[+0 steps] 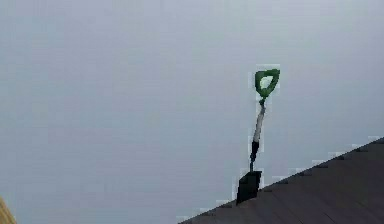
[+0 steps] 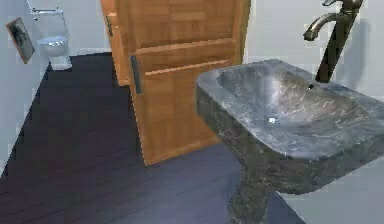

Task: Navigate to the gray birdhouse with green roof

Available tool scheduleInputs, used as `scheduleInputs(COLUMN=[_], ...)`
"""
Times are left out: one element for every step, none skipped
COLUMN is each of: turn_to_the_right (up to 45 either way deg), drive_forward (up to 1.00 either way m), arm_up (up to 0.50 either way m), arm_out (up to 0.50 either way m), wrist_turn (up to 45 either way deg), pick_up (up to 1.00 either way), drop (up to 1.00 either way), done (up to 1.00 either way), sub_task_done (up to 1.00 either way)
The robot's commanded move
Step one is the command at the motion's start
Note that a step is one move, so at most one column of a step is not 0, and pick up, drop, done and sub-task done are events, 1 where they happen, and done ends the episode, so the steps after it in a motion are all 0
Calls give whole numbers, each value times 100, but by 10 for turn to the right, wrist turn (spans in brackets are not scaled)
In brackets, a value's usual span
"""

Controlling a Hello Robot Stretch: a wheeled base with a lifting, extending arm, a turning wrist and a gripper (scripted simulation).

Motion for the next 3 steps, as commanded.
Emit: scheduleInputs(turn_to_the_right=[450, 120, 0], drive_forward=[0, 0, 100], arm_up=[0, 0, 0], arm_out=[0, 0, 0], wrist_turn=[0, 0, 0], pick_up=[0, 0, 0], drop=[0, 0, 0], done=[0, 0, 0], sub_task_done=[0, 0, 0])
